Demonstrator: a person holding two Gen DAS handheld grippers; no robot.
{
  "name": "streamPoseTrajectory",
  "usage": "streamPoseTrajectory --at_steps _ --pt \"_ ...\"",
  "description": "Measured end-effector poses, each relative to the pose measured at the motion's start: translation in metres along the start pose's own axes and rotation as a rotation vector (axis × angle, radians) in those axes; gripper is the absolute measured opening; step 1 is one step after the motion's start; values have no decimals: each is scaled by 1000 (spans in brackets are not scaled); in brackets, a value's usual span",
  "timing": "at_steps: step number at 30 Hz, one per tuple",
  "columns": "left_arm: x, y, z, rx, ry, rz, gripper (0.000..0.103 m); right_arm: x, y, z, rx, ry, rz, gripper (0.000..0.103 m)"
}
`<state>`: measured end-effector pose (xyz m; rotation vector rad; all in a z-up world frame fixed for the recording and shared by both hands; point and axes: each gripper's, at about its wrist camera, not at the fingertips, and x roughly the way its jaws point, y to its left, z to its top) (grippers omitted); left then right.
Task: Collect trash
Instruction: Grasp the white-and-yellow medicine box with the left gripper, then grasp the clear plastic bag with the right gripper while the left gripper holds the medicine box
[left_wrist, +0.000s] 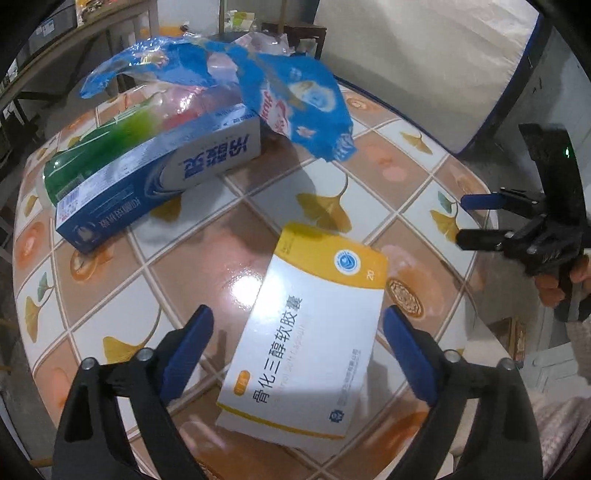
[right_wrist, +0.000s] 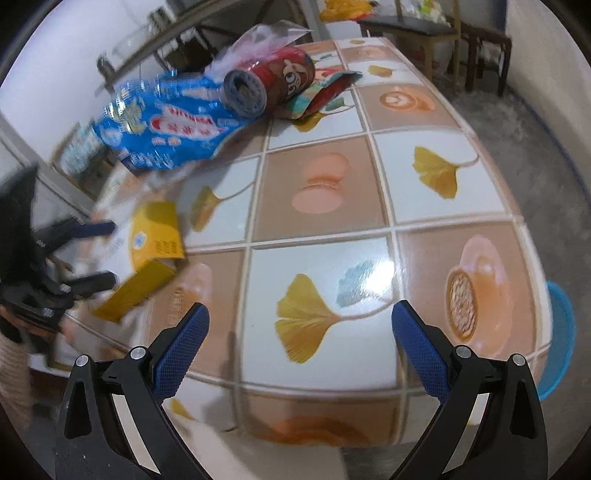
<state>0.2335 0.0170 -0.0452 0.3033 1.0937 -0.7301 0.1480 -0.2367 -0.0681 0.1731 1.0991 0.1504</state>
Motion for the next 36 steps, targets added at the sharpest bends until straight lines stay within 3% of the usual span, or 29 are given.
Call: streamPoseTrajectory --at_steps 7,9,11,13,18,23,27,29,32,36 --pt "18 -27 -1 80 82 50 92 11 11 0 -99 7 -137 95" --pt "21 -30 -3 87 90 72 89 8 8 2 -99 8 -107 95" --pt "24 -31 -6 71 87 91 79 0 -1 11 -66 4 -29 95" --pt "24 -28 -8 35 69 91 78 -9 -9 26 -25 -17 21 95" --pt "17 -24 -17 -30 5 116 76 -30 -31 88 104 -98 171 95" --pt "14 -25 -26 -61 -31 139 76 -10 -34 157 217 -79 265 88" --pt "11 -23 -31 -82 -47 134 75 27 -21 189 234 19 275 73" --pt "10 -22 -33 -81 -52 131 75 44 -14 198 238 58 261 70" --pt "7 -21 -31 -79 -54 126 75 51 -12 201 270 59 264 67" --pt "5 -18 -32 -83 -60 114 75 37 -8 208 276 -18 266 67"
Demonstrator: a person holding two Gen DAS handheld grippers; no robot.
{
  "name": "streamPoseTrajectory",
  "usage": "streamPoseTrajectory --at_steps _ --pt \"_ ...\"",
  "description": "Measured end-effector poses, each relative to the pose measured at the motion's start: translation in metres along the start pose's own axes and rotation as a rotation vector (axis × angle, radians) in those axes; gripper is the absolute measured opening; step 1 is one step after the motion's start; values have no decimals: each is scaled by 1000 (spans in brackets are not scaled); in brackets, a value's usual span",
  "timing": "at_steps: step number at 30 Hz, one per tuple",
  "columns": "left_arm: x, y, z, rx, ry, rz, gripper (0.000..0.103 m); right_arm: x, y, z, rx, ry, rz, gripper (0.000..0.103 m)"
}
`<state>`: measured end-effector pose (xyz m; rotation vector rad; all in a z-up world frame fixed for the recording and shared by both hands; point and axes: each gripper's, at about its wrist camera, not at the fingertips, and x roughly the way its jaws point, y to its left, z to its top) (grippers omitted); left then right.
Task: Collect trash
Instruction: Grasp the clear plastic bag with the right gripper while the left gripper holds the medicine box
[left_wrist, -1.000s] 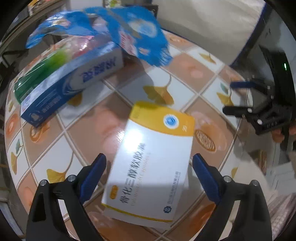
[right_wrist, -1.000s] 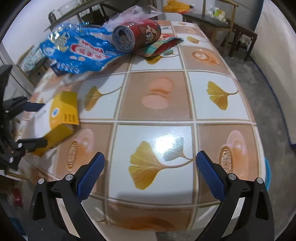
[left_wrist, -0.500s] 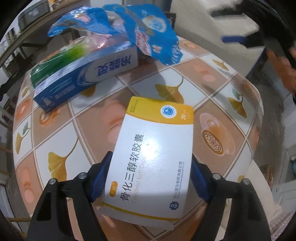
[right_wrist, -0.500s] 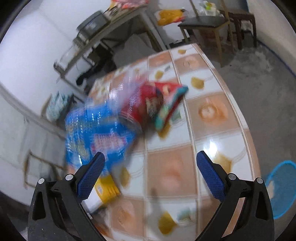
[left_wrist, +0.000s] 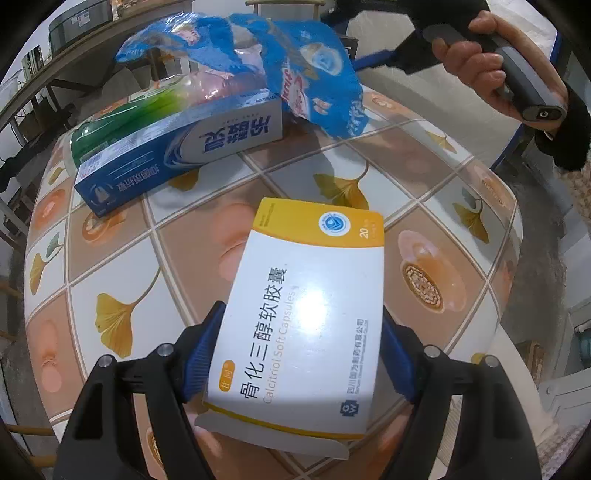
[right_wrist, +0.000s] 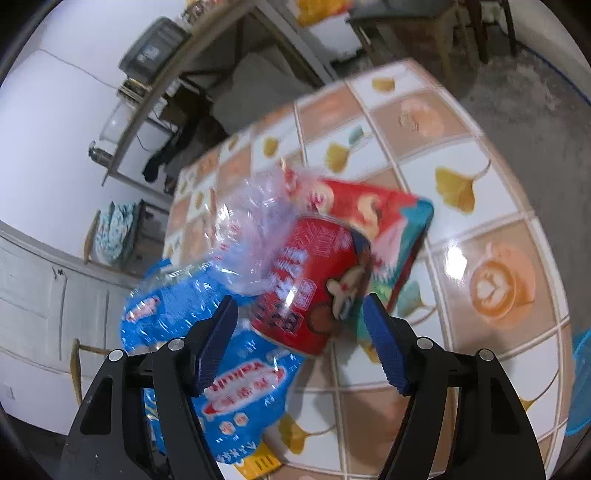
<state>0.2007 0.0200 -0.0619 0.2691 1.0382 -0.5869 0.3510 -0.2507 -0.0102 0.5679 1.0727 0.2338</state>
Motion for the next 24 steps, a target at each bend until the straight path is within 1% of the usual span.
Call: streamPoseTrajectory --at_steps 3,7,10,13,19,21,22,23,24 --pt "1 0 1 -5 1 -5 75 -4 10 10 -18 -18 13 68" --pt "2 0 1 -20 5 -18 74 1 12 26 18 -20 48 69" --pt "1 -1 1 -21 2 -19 74 6 13 35 35 -14 35 67" --pt "1 -1 1 -25 2 -19 73 18 15 45 40 16 7 59" --pt "2 0 1 -37 -5 -16 73 40 16 53 48 73 -42 38" --pt "2 0 1 -42 -7 -17 73 44 19 55 29 86 -57 26" --pt "1 0 1 -44 -9 -19 73 46 20 54 25 93 -62 23" --pt "1 0 0 -46 -11 -20 72 47 21 54 20 101 -65 13" --pt "1 0 0 -48 -12 -20 72 48 23 52 10 110 -74 5"
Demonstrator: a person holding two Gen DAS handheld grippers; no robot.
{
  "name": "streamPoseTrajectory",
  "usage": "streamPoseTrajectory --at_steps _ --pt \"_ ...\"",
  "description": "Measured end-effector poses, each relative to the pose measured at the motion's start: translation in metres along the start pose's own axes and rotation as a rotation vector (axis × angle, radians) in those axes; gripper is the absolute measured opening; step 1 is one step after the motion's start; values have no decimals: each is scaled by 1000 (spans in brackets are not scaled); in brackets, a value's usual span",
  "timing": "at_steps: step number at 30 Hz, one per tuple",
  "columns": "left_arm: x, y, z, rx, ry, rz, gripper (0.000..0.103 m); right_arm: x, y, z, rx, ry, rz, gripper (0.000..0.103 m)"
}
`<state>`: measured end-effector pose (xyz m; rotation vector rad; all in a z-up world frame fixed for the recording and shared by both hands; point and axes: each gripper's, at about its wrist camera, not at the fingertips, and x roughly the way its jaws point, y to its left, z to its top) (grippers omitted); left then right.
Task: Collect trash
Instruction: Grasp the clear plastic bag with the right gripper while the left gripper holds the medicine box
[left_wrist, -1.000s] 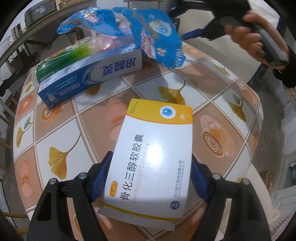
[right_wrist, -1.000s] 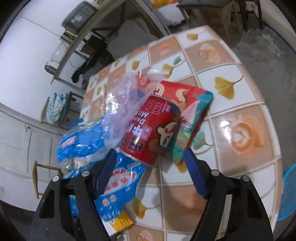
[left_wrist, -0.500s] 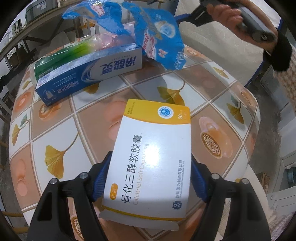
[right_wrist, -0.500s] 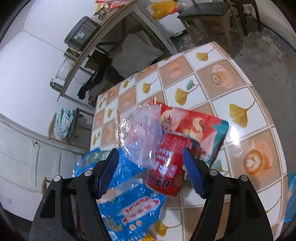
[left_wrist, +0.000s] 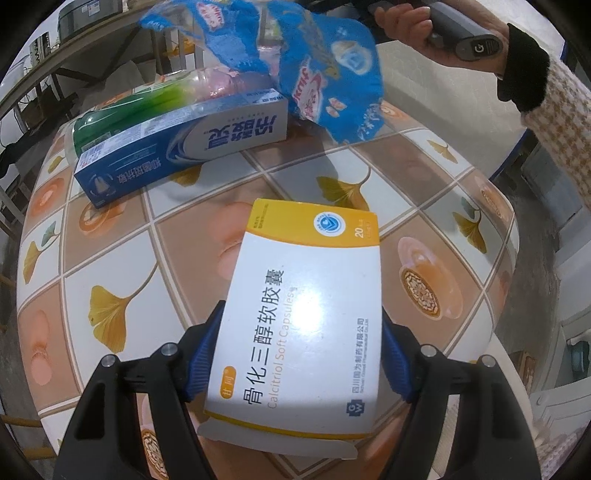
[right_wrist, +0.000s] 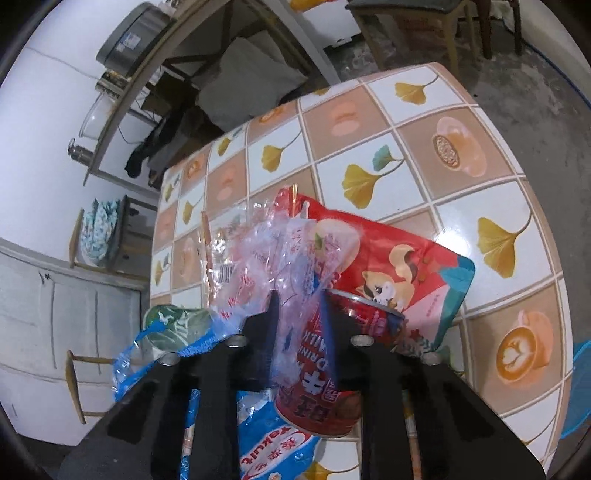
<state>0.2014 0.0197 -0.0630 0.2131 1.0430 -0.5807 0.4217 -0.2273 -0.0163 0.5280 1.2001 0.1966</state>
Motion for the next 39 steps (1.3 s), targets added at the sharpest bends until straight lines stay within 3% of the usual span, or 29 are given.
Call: streamPoseTrajectory --at_steps 7,19,29,34,37,39 --pt "-1 2 0 -26 -11 -11 72 -9 3 -7 -33 -29 -2 0" --pt "-14 5 -3 -81 -47 -30 72 -77 4 -23 -62 -159 87 0" --pt "-47 -9 -5 -110 -100 -48 72 -154 -16 -64 -101 -264 134 0" --pt "-51 -25 -4 -112 -102 -55 72 -162 -31 -83 -113 -241 143 0" --pt "-48 -32 -4 -118 -93 -65 72 -151 -43 -94 -113 -198 141 10" --pt "-44 -35 -4 -118 -86 -67 72 -136 -51 -102 -119 -159 109 60"
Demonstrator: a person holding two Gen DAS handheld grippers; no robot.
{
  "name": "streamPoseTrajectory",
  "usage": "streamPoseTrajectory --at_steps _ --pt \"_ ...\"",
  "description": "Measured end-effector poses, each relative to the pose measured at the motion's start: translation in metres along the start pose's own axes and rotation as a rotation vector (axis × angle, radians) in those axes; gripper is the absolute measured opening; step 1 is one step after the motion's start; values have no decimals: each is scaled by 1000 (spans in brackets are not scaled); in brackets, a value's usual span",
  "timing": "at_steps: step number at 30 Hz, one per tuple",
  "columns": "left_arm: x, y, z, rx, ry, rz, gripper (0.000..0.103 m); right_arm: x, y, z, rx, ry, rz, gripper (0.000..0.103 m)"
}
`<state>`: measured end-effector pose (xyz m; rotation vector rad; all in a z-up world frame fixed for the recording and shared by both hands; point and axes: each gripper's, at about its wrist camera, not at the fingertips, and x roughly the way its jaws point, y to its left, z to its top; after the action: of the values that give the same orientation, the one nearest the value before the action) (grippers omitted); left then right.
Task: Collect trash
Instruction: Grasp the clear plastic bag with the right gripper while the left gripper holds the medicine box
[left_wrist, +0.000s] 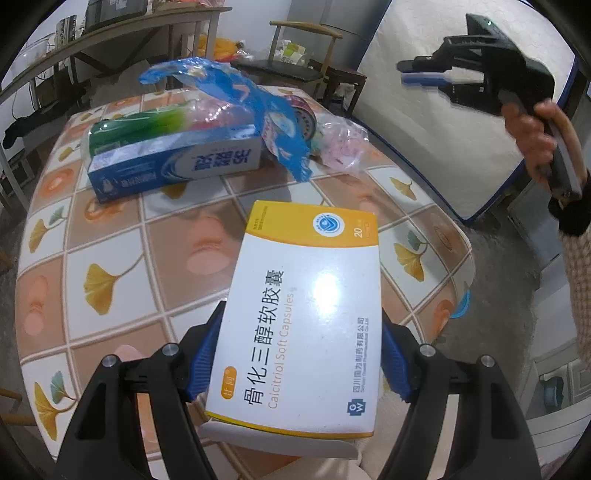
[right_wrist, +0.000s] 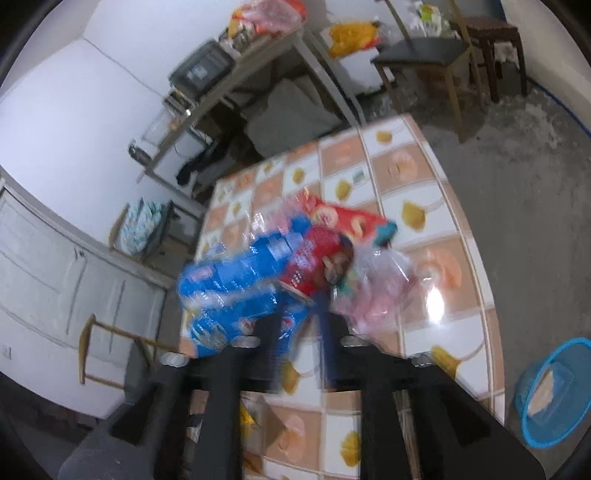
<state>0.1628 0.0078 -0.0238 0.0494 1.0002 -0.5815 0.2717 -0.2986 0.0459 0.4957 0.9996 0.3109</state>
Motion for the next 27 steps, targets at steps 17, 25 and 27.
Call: streamPoseTrajectory --at_steps 17,25,27 --pt "23 4 0 -12 28 -48 72 102 -69 -19 174 111 -178 24" --pt "22 8 -1 -30 26 -49 72 91 -63 -26 132 60 -219 0" --pt "21 7 -1 -31 24 -48 72 79 -61 -29 119 40 -219 0"
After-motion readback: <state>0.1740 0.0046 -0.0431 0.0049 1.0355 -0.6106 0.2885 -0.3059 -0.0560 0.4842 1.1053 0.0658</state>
